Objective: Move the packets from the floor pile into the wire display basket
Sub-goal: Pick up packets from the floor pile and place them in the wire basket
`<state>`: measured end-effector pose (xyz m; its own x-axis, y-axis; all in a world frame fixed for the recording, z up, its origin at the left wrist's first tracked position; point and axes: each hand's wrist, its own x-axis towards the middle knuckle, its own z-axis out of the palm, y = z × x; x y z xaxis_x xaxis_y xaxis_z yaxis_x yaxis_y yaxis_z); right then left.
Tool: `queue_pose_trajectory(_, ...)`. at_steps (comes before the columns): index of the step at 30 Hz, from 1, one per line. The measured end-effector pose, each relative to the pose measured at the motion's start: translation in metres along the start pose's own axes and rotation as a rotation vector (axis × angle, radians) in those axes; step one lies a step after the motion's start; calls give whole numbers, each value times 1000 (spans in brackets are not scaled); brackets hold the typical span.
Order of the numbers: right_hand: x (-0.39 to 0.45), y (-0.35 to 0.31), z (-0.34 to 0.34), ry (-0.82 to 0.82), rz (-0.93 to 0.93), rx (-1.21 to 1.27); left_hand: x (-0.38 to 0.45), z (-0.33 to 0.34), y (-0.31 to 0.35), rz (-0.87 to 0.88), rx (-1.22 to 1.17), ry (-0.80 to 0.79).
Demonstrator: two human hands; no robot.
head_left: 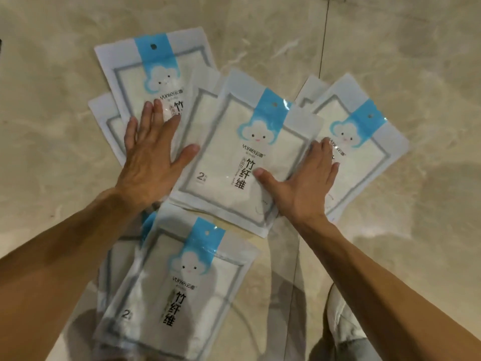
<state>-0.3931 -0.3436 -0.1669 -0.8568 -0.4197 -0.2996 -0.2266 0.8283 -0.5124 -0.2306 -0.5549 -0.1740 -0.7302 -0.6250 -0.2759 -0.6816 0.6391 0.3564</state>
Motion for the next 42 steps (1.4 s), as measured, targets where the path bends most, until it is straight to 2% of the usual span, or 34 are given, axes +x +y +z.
queue_pose_trajectory(5,5,0,-7,41,49,207,-2,-9,8,-77,-187,118)
queue_pose_trajectory(7,6,-4,-18,70,89,378,-8,-16,13,-123,-241,109)
queue_pose_trajectory(10,4,-13,-46,37,121,706,-20,-37,31,-248,-584,52)
queue_pose_trajectory(12,3,-18,-69,12,112,773,-28,-52,46,-314,-801,96)
queue_pose_trajectory(18,1,-58,-154,-75,150,813,-53,-121,65,-369,-972,219)
queue_pose_trajectory(25,-22,-159,-289,-307,209,882,-115,-273,84,-486,-1286,297)
queue_pose_trajectory(34,-91,-348,-452,-504,77,880,-227,-505,111,-510,-1293,488)
queue_pose_trajectory(42,-196,-516,-596,-629,-93,854,-365,-695,144,-513,-1261,743)
